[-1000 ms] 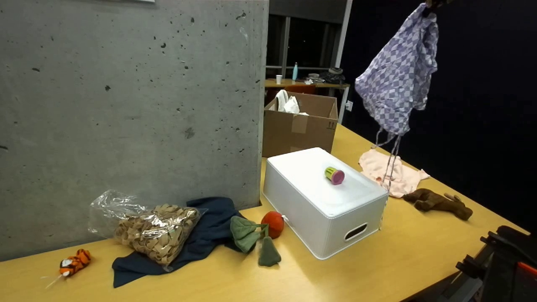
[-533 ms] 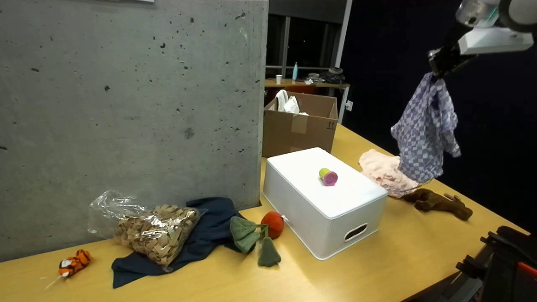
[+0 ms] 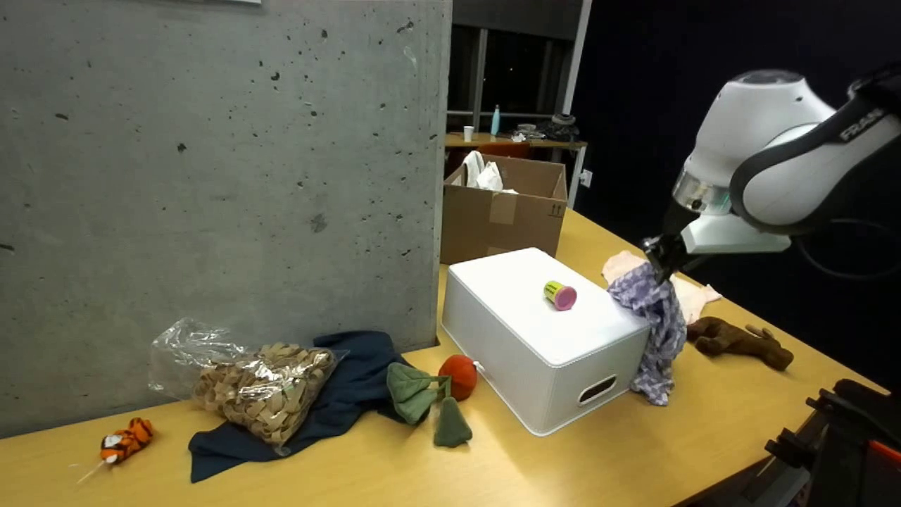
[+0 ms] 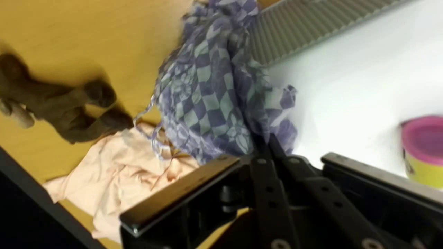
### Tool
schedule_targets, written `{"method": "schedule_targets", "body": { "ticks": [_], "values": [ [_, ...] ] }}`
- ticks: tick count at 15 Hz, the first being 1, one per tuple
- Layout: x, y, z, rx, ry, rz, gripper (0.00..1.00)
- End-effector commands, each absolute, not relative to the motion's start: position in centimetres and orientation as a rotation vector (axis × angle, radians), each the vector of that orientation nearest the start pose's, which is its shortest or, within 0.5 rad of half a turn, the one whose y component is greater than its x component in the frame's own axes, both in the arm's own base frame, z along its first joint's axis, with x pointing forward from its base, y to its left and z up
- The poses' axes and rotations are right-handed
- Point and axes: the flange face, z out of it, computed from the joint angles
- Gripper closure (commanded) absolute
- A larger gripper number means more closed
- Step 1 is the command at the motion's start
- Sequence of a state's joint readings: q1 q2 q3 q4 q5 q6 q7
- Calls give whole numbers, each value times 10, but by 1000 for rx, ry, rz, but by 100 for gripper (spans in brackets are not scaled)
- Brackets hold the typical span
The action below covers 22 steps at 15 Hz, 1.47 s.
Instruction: Put the checked shirt on the basket, then remove it from the basket
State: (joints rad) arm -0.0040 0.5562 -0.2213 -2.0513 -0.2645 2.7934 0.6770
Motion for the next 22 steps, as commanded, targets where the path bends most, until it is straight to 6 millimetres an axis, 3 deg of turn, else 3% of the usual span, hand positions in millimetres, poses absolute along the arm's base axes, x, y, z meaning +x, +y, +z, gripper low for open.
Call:
{"method": "schedule_targets", "body": {
  "ticks": [1,4,7,8,9,12,15,19,22],
  "values": [
    [594,-131,133,-3095,1063,-312,99],
    [580,-154,105,-3054,1147,-253,99],
    [570,-177,93,-3016,1211,-221,99],
    [568,-181,93,-3005,1228,-215,72],
    [567,-184,95,-2996,1239,-216,70],
    [562,-189,126,-2982,1261,-241,49],
    [550,-194,169,-2982,1328,-257,28],
    [512,-197,232,-2961,1390,-300,1],
    [496,-184,261,-2971,1364,-362,0]
  ]
}}
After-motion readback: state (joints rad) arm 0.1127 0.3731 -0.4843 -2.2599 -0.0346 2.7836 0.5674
